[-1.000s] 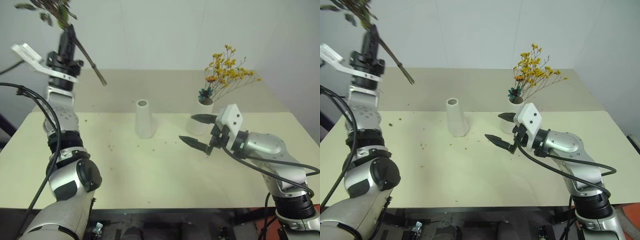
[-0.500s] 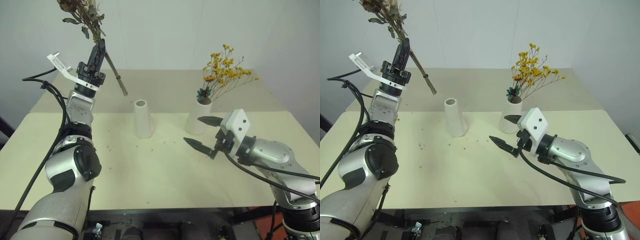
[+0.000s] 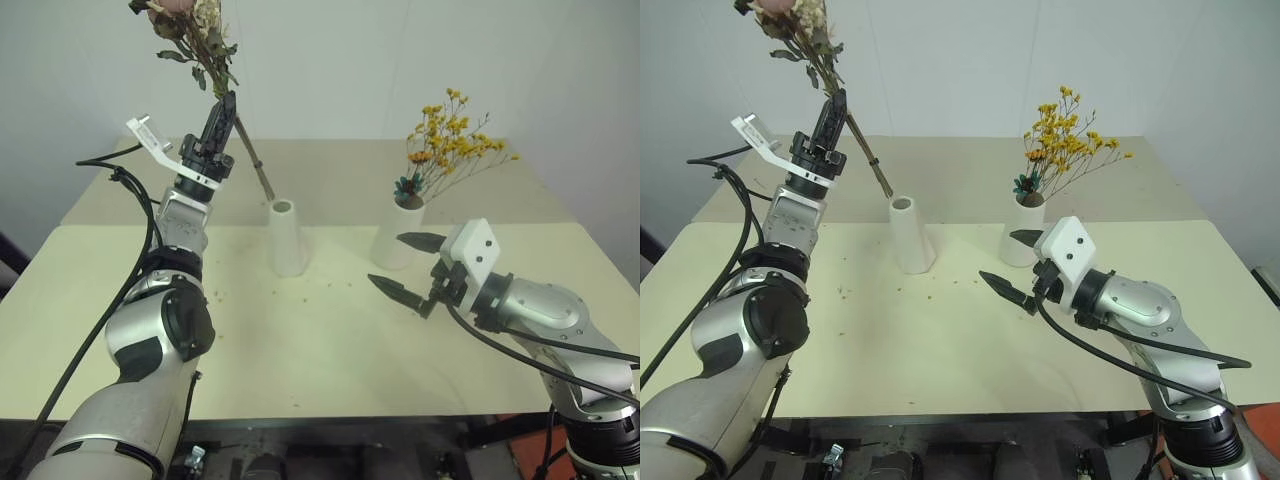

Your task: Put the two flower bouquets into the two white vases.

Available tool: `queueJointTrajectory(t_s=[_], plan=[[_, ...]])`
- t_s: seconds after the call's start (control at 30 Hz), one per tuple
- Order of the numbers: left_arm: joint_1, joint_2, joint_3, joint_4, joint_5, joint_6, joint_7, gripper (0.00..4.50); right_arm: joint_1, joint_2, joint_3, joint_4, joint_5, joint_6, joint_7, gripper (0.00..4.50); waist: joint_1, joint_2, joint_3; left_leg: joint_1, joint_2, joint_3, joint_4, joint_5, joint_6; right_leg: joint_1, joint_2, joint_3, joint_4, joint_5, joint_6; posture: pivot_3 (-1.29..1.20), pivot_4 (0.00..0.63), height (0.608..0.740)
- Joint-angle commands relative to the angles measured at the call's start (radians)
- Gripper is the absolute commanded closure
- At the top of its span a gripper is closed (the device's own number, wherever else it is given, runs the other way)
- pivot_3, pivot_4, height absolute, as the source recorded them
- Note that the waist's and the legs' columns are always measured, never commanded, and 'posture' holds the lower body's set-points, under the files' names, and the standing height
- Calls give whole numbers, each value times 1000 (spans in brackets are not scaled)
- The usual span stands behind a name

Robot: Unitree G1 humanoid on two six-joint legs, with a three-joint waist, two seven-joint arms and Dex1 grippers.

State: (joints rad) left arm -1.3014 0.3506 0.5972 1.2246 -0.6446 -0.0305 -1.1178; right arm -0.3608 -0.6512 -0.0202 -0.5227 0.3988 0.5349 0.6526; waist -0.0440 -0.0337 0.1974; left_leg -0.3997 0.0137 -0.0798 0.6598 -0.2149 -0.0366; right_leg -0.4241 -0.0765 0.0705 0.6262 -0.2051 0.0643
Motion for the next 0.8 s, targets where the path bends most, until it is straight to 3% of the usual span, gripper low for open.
queueJointTrajectory(t_s=[0.03,0.8], plan=[[-44,-1,2,-2,7,-30,-10,4398,5,-12,-25,-45,-3,-10,-4,0,0,0,0,0,0,0,0,0,0,0,0,0,0,0,0,0,150,740],[-33,-44,-29,45,109,-107,17,4398,67,-32,-58,-86,-20,-13,-29,0,0,0,0,0,0,0,0,0,0,0,0,0,0,0,0,0,150,740]])
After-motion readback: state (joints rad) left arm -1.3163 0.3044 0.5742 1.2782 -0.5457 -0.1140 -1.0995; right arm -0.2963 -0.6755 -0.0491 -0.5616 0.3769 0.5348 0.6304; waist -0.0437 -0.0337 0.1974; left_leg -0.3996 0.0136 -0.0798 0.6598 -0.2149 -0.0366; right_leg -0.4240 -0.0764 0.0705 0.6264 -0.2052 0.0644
